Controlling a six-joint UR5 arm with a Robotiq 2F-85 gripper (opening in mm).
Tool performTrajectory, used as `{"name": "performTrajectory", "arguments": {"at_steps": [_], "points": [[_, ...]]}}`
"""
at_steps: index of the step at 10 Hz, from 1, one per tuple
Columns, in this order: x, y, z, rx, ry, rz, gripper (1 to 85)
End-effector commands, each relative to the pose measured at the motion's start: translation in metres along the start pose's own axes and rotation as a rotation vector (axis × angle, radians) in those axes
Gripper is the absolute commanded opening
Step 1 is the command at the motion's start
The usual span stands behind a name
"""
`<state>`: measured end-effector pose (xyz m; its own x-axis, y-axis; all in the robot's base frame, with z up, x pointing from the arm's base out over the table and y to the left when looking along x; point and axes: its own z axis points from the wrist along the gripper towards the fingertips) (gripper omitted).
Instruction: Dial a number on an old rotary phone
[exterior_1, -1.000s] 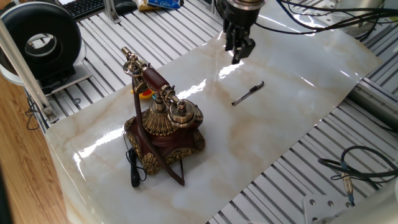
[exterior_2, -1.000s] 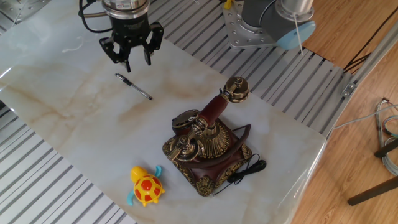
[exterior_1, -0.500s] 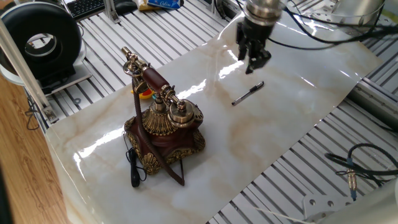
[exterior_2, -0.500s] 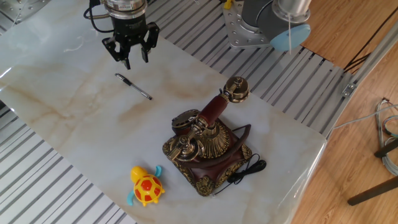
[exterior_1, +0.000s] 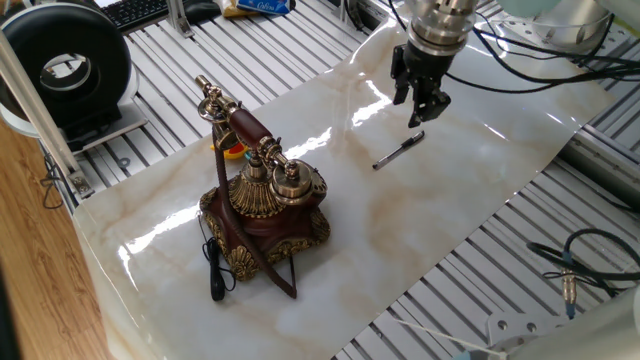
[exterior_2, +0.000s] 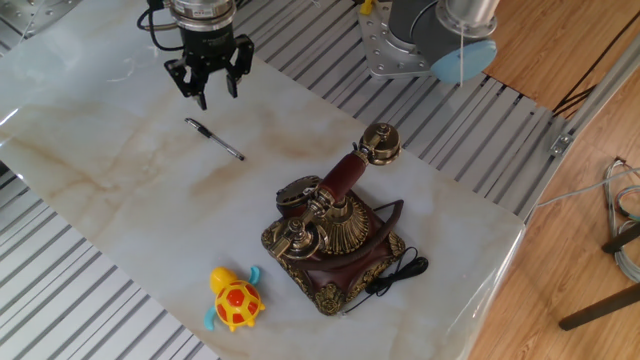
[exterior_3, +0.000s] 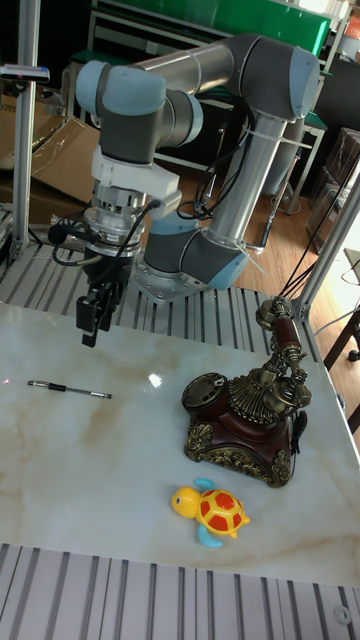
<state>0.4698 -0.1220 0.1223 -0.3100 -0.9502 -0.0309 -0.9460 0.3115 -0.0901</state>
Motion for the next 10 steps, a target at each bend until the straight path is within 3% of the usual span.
{"name": "performTrajectory", "arguments": {"at_steps": [1, 3, 4, 7, 10], "points": [[0.010, -0.006, 0.001, 0.027, 0.027, 0.015, 53.0], [0.011, -0.014, 0.015, 0.032, 0.011, -0.002, 51.7], [0.013, -0.021, 0.030, 0.028, -0.005, -0.021, 51.7], [0.018, -0.047, 0.076, 0.072, -0.033, -0.083, 51.7], [0.021, -0.051, 0.077, 0.084, -0.021, -0.056, 50.7]]}}
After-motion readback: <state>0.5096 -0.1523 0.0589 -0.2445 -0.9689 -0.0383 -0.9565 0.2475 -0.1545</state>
